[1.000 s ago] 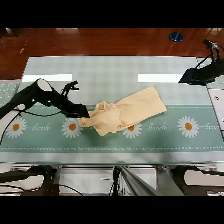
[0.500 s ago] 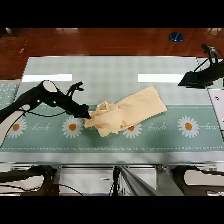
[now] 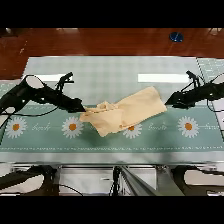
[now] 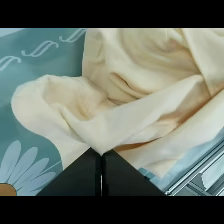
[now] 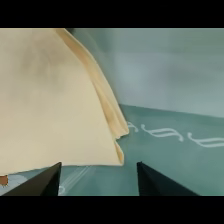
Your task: Fold the shirts.
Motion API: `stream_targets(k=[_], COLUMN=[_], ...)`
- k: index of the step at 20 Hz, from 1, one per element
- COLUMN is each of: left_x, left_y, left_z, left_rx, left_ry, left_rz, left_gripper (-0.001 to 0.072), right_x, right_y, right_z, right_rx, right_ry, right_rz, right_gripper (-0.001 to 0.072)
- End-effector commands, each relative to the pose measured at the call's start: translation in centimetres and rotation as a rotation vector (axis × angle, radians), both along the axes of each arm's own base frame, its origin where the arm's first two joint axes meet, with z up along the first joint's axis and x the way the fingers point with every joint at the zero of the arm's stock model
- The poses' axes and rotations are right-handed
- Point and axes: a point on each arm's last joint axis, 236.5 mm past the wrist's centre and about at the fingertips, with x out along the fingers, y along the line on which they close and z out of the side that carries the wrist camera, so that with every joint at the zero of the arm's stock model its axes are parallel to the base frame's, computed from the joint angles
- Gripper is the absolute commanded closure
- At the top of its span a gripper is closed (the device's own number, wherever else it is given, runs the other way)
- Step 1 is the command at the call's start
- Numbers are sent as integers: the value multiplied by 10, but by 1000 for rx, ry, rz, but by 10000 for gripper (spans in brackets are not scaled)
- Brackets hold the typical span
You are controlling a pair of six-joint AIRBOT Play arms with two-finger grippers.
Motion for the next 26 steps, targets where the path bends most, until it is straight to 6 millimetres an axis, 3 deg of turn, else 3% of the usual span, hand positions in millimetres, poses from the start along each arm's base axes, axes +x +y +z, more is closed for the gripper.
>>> stream_targets(k=[1, 5, 6, 9, 12, 15, 16, 18, 20, 21, 23, 25, 26], left_x=[0, 1, 1, 2, 4, 28, 39, 65, 80, 81, 65, 29, 8], left_y=[1, 1, 1, 2, 2, 3, 6, 15, 28, 36, 52, 66, 72], left_z=[2, 2, 2, 2, 7, 46, 70, 140, 223, 272, 367, 452, 485], left_rx=[0, 0, 0, 1, -1, -16, -23, -34, -45, -50, -47, -28, -22], left_ry=[-6, -7, -10, -14, -35, -145, -207, -390, -586, -700, -936, -1163, -1249], left_rz=[0, 1, -3, -1, -11, -6, -3, 27, 89, 121, 163, 197, 228], left_gripper=[684, 684, 684, 684, 684, 685, 685, 685, 685, 685, 686, 686, 685], right_x=[-2, -7, -7, 2, 6, 10, 14, 26, 37, 39, 32, 4, -14], right_y=[9, 22, 26, 32, 41, 44, 45, 45, 50, 52, 54, 52, 51], right_z=[-19, -30, -33, -32, -3, 55, 80, 144, 229, 282, 391, 493, 532], right_rx=[3, 75, 100, 138, 184, 178, 168, 139, 129, 129, 123, 81, 64], right_ry=[-4, 69, 85, 65, 0, -117, -184, -369, -603, -743, -1034, -1307, -1409], right_rz=[-37, -71, -80, -109, -71, -13, -4, 3, -13, -32, -84, -133, -157], right_gripper=[187, 192, 261, 679, 685, 686, 686, 686, 687, 687, 687, 687, 688])
